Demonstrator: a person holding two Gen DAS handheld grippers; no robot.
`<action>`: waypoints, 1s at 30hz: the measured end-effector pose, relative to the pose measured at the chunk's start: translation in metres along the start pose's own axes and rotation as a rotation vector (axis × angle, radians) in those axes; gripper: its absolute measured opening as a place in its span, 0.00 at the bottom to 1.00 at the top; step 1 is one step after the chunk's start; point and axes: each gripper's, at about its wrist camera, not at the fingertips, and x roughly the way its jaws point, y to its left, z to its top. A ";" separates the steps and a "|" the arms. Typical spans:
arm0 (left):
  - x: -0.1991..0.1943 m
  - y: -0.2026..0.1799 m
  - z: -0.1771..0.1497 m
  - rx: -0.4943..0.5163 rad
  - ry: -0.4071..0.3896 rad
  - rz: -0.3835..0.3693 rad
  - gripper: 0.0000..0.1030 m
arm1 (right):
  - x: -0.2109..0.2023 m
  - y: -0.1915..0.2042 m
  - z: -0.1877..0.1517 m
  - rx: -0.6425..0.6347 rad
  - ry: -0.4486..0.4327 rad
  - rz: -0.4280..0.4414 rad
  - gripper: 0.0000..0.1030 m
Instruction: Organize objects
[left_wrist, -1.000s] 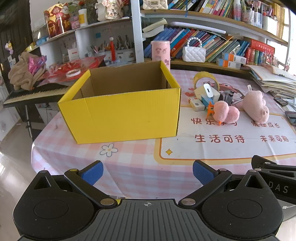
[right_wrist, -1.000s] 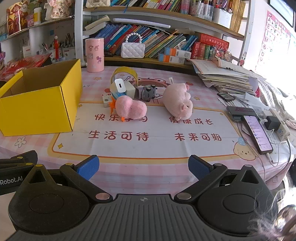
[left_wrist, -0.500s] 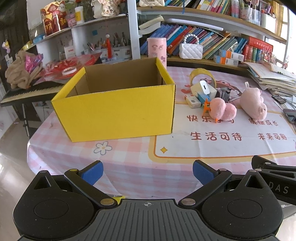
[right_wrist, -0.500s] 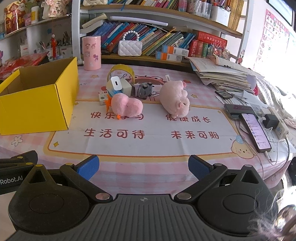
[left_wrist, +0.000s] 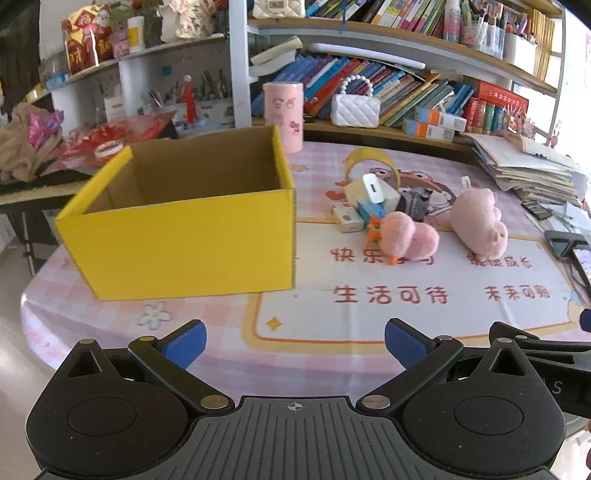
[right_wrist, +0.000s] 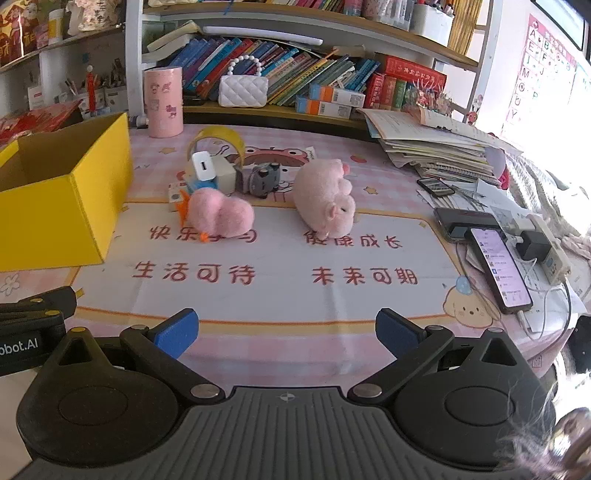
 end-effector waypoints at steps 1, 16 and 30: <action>0.003 -0.003 0.001 -0.005 0.002 -0.007 1.00 | 0.003 -0.004 0.002 0.001 0.001 0.003 1.00; 0.046 -0.065 0.032 -0.018 0.022 -0.013 1.00 | 0.062 -0.063 0.037 0.003 0.039 0.041 1.00; 0.065 -0.082 0.048 -0.056 0.031 0.032 1.00 | 0.114 -0.086 0.077 -0.026 -0.017 0.114 0.98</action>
